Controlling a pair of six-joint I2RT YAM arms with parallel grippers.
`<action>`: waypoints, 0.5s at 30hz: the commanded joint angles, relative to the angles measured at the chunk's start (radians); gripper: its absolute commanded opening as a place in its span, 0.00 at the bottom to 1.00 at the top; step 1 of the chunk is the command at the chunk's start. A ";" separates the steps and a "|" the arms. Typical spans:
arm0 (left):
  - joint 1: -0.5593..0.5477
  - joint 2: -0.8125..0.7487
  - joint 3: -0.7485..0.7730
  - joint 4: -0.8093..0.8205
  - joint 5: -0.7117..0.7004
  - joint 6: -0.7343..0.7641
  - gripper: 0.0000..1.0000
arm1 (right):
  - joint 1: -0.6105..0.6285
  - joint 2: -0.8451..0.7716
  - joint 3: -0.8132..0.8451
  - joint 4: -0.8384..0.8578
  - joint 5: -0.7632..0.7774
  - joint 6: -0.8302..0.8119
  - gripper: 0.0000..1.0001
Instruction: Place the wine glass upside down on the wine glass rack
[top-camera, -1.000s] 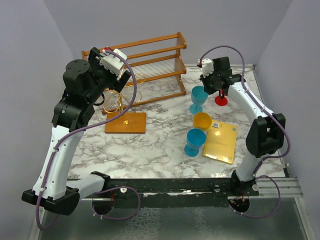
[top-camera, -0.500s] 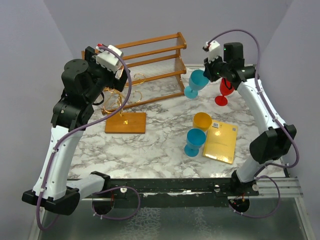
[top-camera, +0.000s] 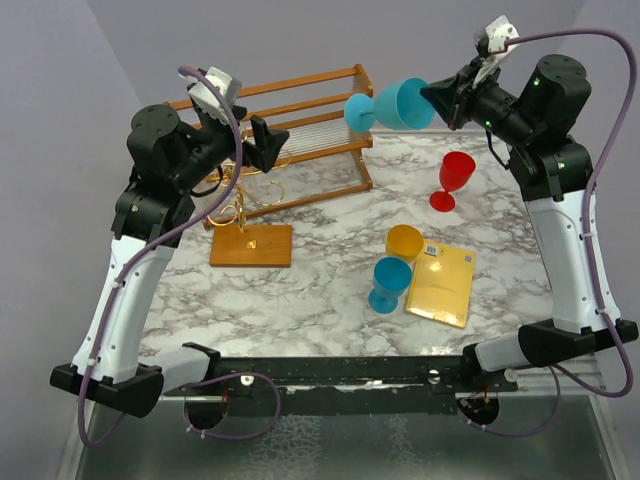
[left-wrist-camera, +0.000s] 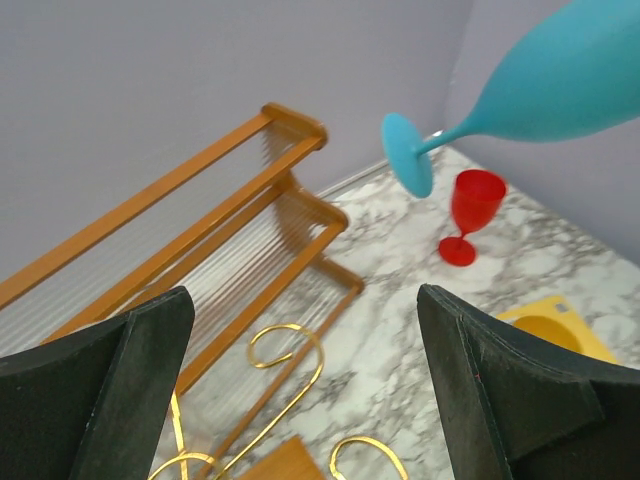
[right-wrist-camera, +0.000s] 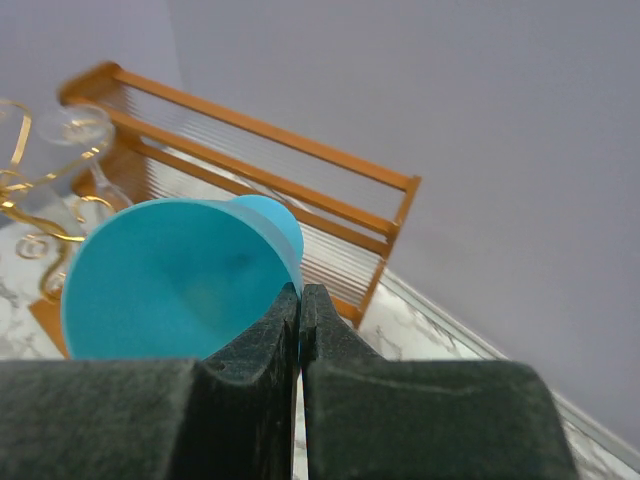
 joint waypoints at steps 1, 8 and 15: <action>0.003 0.034 -0.012 0.141 0.193 -0.215 0.97 | -0.004 -0.012 0.019 0.079 -0.166 0.123 0.01; 0.003 0.104 -0.052 0.278 0.299 -0.428 0.88 | -0.004 -0.046 -0.015 0.138 -0.244 0.181 0.01; -0.006 0.168 -0.069 0.350 0.326 -0.564 0.69 | -0.003 -0.075 -0.057 0.170 -0.262 0.200 0.01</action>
